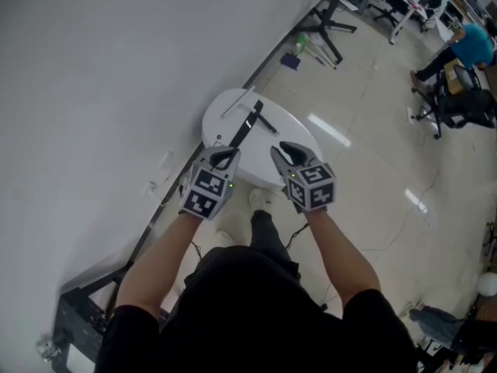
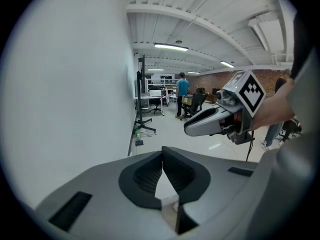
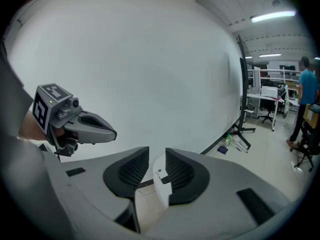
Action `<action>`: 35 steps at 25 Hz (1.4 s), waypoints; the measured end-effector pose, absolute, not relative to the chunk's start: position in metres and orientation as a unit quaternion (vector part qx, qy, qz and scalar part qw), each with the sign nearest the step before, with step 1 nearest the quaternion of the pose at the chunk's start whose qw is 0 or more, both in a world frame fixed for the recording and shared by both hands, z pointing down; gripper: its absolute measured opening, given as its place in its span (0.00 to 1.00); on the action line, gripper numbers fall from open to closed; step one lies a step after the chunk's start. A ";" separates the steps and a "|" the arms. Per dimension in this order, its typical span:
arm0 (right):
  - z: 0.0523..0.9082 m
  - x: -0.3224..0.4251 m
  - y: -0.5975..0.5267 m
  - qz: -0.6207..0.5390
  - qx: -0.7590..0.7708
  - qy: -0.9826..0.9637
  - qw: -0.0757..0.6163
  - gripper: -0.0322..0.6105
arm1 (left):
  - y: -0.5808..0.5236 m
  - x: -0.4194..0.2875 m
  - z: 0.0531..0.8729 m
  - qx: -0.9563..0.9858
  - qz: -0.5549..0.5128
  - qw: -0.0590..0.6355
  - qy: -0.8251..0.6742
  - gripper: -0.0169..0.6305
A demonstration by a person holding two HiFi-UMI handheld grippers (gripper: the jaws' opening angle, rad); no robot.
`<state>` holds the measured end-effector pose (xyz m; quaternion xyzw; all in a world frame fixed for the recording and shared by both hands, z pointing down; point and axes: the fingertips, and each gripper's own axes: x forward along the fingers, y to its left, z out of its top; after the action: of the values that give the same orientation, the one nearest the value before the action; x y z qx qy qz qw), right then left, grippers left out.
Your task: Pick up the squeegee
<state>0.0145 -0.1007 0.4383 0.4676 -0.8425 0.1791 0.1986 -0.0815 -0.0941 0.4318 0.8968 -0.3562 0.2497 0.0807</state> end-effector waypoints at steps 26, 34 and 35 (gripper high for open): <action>0.768 0.043 -0.368 0.219 0.342 -0.847 0.342 0.32 | -0.316 -0.009 0.672 0.835 0.329 0.190 -0.397 0.03; 0.821 0.029 -0.387 0.230 0.314 -0.847 0.362 0.32 | -0.344 -0.002 0.713 0.828 0.334 0.213 -0.396 0.03; 0.825 0.027 -0.387 0.230 0.309 -0.848 0.364 0.32 | -0.347 -0.001 0.716 0.828 0.334 0.215 -0.396 0.03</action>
<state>0.0271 -0.3873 0.8250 0.3091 -0.8477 0.2305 0.3643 -0.0012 -0.3466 0.7159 0.8280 -0.3956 0.3344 0.2148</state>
